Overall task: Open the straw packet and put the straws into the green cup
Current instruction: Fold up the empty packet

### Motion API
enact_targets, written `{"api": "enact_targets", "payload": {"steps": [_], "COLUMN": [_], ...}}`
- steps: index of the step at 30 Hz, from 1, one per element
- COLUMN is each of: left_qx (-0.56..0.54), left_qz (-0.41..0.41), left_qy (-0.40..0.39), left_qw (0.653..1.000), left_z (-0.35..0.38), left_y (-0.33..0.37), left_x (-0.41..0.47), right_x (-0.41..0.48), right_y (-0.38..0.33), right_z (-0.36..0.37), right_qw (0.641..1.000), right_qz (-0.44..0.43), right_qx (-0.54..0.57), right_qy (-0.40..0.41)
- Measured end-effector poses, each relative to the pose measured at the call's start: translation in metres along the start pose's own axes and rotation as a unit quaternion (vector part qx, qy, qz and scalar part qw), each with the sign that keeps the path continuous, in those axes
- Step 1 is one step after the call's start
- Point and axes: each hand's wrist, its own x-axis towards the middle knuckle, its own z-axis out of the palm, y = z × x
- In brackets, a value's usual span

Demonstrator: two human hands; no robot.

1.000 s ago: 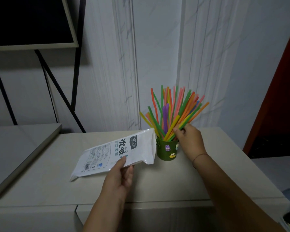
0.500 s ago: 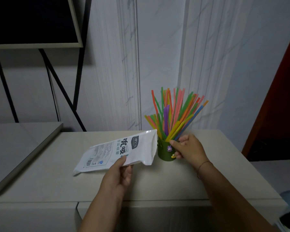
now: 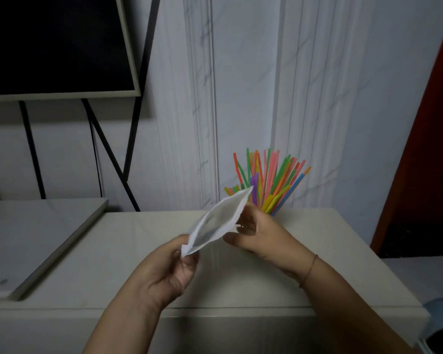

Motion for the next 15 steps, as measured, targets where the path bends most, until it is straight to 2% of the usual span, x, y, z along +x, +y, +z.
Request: {"api": "enact_targets", "payload": {"steps": [6, 13, 15], "left_qx": [0.005, -0.062, -0.047], "left_qz": [-0.04, -0.037, -0.035], "left_qy": [-0.026, -0.017, -0.022], "left_qw": [0.999, 0.997, 0.998], "left_z": [0.017, 0.026, 0.026], "left_y": [-0.003, 0.004, 0.004], "left_x": [-0.014, -0.017, -0.015], "right_x": [0.001, 0.0, 0.001], "right_y": [-0.02, -0.028, -0.027], "right_z": [-0.008, -0.021, -0.023], "right_qw": [0.998, 0.996, 0.996], "right_qz": [-0.062, -0.079, -0.079], "right_qx": [-0.012, 0.007, 0.021], "right_qy": [0.021, 0.04, 0.044]}}
